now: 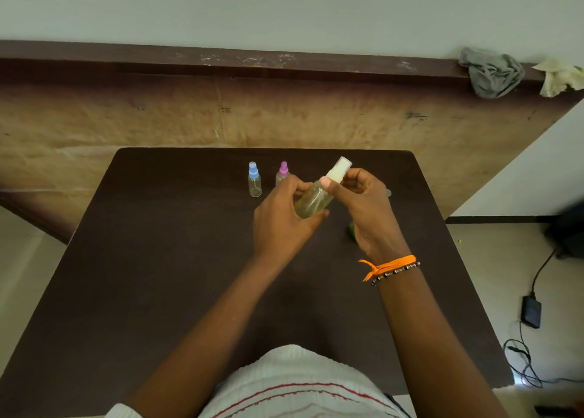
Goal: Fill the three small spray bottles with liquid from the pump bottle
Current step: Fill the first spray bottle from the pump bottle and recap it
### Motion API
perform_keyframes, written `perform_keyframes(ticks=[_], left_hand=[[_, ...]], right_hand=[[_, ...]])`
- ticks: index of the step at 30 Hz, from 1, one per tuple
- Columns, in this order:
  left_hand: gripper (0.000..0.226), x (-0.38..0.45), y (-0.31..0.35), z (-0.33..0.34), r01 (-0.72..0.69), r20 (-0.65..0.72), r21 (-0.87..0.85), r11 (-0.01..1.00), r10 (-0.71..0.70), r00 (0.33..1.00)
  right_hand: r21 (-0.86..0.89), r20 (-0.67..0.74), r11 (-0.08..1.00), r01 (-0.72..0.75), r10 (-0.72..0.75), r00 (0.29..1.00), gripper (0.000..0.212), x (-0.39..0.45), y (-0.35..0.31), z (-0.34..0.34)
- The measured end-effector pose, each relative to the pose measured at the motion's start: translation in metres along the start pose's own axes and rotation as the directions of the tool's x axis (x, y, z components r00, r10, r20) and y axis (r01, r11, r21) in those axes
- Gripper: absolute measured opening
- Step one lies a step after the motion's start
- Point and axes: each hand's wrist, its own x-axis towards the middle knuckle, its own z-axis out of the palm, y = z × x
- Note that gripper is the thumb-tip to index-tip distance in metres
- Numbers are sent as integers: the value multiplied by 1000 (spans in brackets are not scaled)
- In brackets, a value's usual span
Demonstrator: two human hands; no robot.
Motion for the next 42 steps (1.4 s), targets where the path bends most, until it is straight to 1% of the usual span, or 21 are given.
perform_keyframes(ticks=[2,4,7,10,13,14,15,17,19,21,23,26,31,33,35,37,38,40,42], left_hand=[[40,0,1,1,34,52,-48,998,-31,998],[39,1,0,1,110,144,-110,988,-93,985],[34,5,-3,0,248,338,-270,930,-149,929],[29,3,-5,-1,383,510,-446,809,-121,851],[32,-5,-9,-2,519,647,-563,643,-47,761],[35,-8,-12,-2,540,667,-576,614,-30,745],[36,-9,-13,-1,548,674,-577,606,-24,738],[37,-8,-17,2,540,667,-564,625,-41,744],[35,-6,-19,6,525,659,-530,666,-65,749],[34,-7,-23,10,507,656,-458,731,-107,747],[34,-9,-27,14,490,637,-410,769,-143,757],[35,-11,-32,17,479,627,-373,795,-164,762],[31,-12,-35,21,487,621,-346,802,-193,759],[31,-14,-37,23,492,618,-338,802,-205,759],[32,-15,-37,27,507,616,-337,794,-221,756],[33,-17,-37,31,524,614,-334,784,-241,752],[34,-19,-37,34,529,611,-331,781,-250,751],[34,-22,-37,40,532,605,-327,781,-260,753],[34,-25,-39,45,542,609,-322,776,-269,746]], right_hand=[[50,8,999,-21,21,1000,18,0,0,-3],[44,15,999,-21,20,1000,17,1,1,-8],[22,45,1000,5,-6,999,16,0,0,-16],[-5,133,999,32,-31,991,14,-1,-3,-23],[138,196,990,-4,-23,980,21,2,-11,-32],[183,199,983,-11,-26,980,24,3,-14,-36],[206,195,979,-7,-34,980,26,4,-15,-39],[217,171,976,16,-54,984,31,5,-15,-43],[214,123,976,46,-74,990,35,5,-14,-43],[193,55,977,94,-106,993,37,7,-14,-44],[128,-3,980,150,-150,989,34,11,-15,-47],[-25,-31,975,219,-220,975,32,17,-15,-52],[-130,-50,943,307,-315,948,32,18,-18,-63],[-213,-66,929,304,-324,944,32,19,-15,-74],[-362,-84,899,244,-293,953,30,24,-5,-91],[-516,-102,844,147,-231,968,30,30,15,-111],[-558,-132,825,85,-189,973,30,33,28,-120],[-571,-244,818,-71,-87,966,27,36,60,-137],[-566,-352,794,-222,11,936,27,37,91,-150]])
